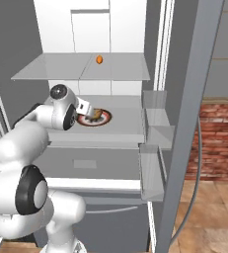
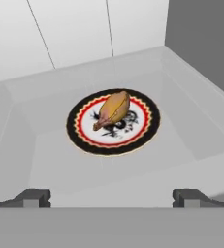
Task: Retrieve the chicken drumstick from the fridge and place it on the saucepan with marinade on the stove.
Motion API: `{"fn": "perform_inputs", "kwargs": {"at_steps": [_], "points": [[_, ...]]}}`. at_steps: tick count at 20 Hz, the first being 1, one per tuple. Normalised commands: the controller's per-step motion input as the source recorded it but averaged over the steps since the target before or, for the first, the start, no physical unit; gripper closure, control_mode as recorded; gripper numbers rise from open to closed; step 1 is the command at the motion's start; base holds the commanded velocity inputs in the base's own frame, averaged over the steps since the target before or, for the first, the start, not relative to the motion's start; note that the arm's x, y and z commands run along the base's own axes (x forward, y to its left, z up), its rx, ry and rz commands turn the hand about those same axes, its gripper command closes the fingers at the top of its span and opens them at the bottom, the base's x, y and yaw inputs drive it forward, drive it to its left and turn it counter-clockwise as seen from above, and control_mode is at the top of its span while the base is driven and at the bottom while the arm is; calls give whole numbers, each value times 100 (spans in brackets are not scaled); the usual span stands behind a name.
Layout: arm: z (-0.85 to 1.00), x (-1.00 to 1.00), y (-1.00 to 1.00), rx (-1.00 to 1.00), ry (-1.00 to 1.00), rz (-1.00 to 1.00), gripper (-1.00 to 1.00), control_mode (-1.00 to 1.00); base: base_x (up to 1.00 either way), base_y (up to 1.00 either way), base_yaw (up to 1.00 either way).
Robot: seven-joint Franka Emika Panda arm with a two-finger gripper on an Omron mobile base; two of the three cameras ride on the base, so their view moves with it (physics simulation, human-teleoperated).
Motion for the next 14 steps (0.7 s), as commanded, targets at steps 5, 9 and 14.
{"fn": "perform_inputs", "kwargs": {"at_steps": [5, 9, 14], "points": [[-16, 19, 0, 0, 0, -8, -100, -100, 0, 0, 0], [-9, 9, 0, 2, 0, -10, -100, -100, 0, 0, 0], [-1, 0, 0, 7, 0, -3, -100, -100, 0, 0, 0]]}}
